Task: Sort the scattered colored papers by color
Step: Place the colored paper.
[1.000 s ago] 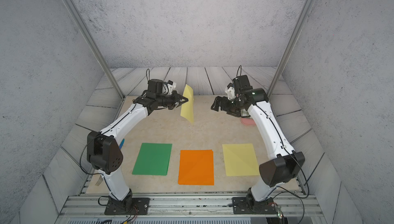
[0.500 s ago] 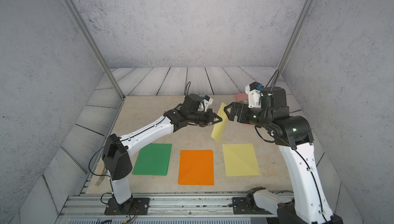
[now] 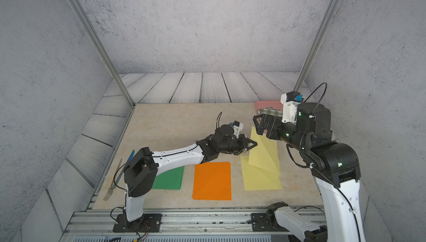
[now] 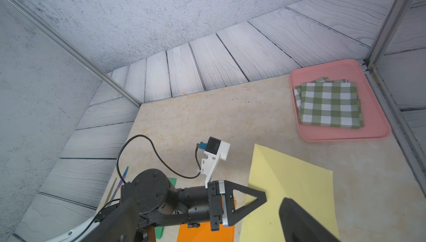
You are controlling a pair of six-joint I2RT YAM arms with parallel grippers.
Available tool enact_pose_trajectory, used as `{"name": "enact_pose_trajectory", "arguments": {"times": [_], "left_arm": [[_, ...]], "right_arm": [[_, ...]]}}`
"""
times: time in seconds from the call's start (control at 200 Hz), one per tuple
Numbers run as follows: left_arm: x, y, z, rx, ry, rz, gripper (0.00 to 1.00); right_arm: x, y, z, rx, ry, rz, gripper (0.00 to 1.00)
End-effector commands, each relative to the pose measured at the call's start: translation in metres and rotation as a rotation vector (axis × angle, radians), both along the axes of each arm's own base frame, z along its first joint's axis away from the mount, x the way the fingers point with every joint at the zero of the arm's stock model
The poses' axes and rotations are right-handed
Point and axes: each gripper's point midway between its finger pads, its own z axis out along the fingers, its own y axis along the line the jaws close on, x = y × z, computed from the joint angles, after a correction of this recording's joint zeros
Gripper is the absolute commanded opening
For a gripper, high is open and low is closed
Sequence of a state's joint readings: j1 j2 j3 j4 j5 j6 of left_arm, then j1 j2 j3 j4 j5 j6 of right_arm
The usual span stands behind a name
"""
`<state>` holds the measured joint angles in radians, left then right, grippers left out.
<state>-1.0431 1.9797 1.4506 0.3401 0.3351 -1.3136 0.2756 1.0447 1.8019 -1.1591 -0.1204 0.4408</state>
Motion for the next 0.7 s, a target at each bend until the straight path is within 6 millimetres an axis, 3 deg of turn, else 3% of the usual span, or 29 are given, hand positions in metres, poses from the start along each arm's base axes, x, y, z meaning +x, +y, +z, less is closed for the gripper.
{"name": "enact_pose_trajectory", "arguments": {"times": [0.0, 0.2, 0.295, 0.696], "left_arm": [[0.007, -0.003, -0.018, -0.086, 0.057, 0.096, 0.0], [-0.007, -0.014, -0.083, -0.061, 0.18, 0.158, 0.0], [-0.02, -0.019, -0.103, -0.048, 0.216, 0.164, 0.0], [-0.035, -0.004, -0.133, 0.041, 0.256, 0.168, 0.0]], "right_arm": [[-0.005, -0.007, -0.015, -0.038, 0.045, -0.024, 0.99], [-0.005, 0.0, -0.026, 0.0, 0.077, -0.005, 0.99], [-0.002, 0.001, -0.027, 0.001, 0.082, 0.002, 0.99], [0.0, 0.004, -0.038, 0.008, 0.105, 0.009, 0.99]]}}
